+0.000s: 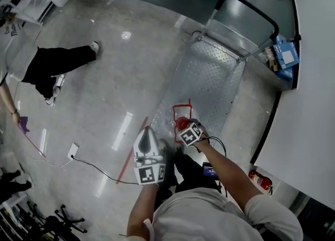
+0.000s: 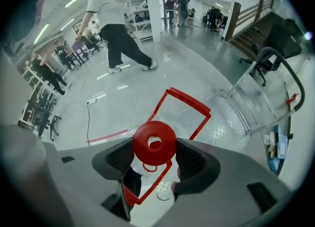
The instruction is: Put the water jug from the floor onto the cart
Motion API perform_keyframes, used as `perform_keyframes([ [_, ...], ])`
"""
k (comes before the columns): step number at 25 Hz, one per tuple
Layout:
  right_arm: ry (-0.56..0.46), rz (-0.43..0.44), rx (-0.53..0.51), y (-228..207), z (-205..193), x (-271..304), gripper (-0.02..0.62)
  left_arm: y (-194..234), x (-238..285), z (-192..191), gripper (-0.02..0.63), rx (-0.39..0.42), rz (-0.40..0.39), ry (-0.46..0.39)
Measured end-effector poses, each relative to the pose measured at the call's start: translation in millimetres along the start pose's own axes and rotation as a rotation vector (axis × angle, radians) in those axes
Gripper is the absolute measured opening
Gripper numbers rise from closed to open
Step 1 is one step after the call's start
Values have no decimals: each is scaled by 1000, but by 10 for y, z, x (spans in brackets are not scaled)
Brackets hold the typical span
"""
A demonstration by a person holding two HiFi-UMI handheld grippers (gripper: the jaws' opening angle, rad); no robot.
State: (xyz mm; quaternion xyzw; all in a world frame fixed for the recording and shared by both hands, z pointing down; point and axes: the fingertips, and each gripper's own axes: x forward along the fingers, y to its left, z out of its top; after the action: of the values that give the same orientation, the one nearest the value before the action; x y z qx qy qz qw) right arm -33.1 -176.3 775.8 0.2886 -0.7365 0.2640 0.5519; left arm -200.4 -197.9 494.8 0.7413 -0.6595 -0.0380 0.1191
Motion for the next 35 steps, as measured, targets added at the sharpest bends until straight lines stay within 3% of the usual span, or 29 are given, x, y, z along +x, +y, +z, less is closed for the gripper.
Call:
perform_keyframes([
  [8,-2,-2,-14,72,-89,-8,272,-11,-109,1,3,1,7,-3],
  [14,-10,-50,-63,-7,-119,-51,272,-34,-174,18,3,2,8,-16],
  [20,-113,-11,-2,35,49,-416,270,-67,-244,113,3,6,2,-32],
  [24,-371,37,165,-7,421,-1243,240,-132,-271,215,3,17,-14,-36],
  [27,-647,-48,255,-197,714,-2159,60,-202,-283,347,3,26,-35,-48],
  [29,-862,-88,258,-218,826,-2851,20,-279,-319,424,3,23,-53,-51],
  [32,-1161,-170,202,-92,845,-3806,12,-382,-382,476,3,21,-80,-34],
  [35,-1266,-254,110,108,757,-4201,12,-505,-474,559,3,23,-114,-43],
])
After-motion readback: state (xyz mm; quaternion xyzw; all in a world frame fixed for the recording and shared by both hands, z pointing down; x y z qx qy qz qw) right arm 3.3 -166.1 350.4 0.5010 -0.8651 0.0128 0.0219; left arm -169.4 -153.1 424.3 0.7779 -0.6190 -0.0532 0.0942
